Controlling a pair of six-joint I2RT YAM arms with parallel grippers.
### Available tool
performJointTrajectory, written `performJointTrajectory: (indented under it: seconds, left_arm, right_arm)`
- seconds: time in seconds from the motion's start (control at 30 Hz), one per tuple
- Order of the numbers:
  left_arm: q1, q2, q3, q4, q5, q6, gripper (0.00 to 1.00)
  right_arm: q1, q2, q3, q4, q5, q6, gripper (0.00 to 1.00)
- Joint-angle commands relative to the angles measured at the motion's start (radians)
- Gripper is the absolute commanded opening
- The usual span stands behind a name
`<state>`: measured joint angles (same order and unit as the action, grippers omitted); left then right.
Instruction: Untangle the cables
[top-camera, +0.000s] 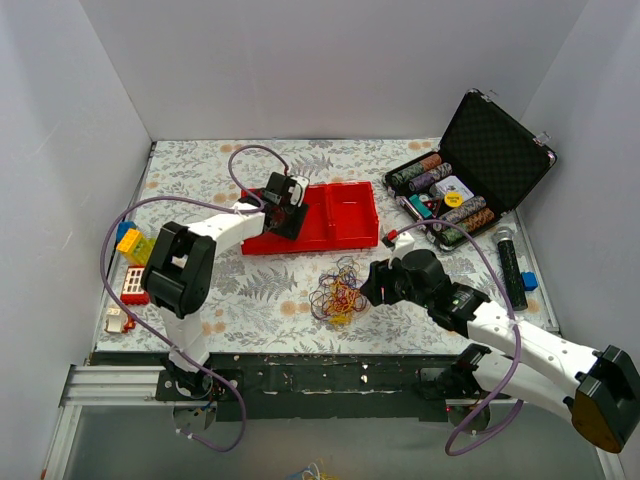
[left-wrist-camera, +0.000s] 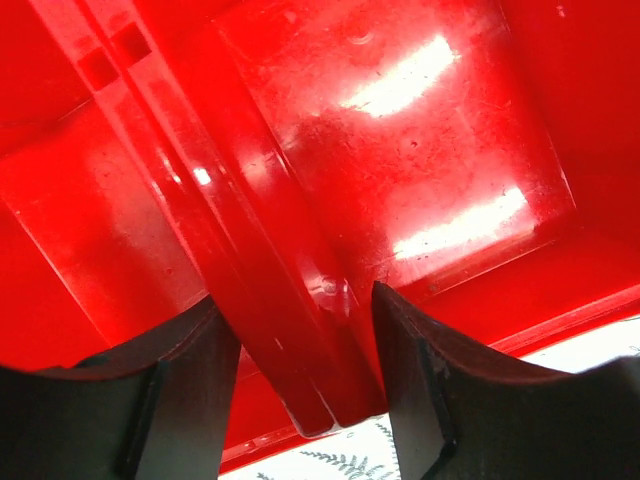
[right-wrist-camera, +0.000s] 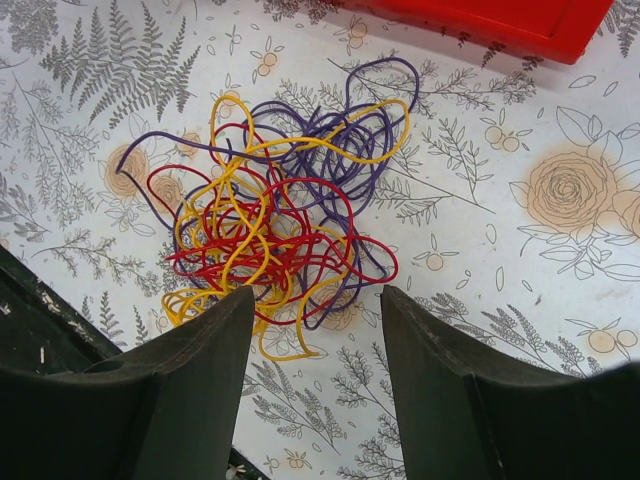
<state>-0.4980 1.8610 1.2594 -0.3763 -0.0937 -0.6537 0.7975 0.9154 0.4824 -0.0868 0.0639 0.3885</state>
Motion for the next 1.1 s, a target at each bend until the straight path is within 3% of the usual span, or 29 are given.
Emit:
performJointTrajectory:
  seconds: [0.0,0.07,0.17,0.27,0.43,0.53,0.73,1.07]
  left_arm:
    - [0.010,-0.052,0.034,0.019,0.005,0.019,0.55]
    - [0.006,-0.086,0.034,-0.005,0.032,0.011,0.63]
    - [-0.016,-0.153,0.044,-0.067,0.077,0.003,0.90]
    - [-0.045,-0.219,0.058,-0.139,0.195,-0.006,0.98]
    - [-0.138,-0.264,0.086,-0.196,0.389,-0.023,0.98]
    - [-0.212,-0.221,0.101,-0.208,0.433,0.017,0.93]
    - [-0.281,-0.089,0.169,-0.222,0.419,0.078,0.73]
    - [-0.318,0.018,0.193,-0.216,0.377,0.104,0.71]
  right_arm:
    - [-0.006,-0.021,0.021,0.058,-0.016,0.001,0.61]
    - [-0.006,-0.024,0.019,0.059,-0.016,0.001,0.61]
    - [-0.006,-0.030,0.016,0.059,-0.007,0.000,0.62]
    - [-0.007,-0.033,0.010,0.059,0.011,-0.005,0.62]
    - [-0.023,-0.042,0.001,0.067,0.025,-0.004,0.62]
    - [-0.034,-0.065,-0.007,0.067,0.031,0.006,0.62]
    - [-0.047,-0.168,-0.027,0.012,0.043,0.018,0.60]
    - [-0.057,-0.277,-0.068,-0.041,0.068,0.052,0.57]
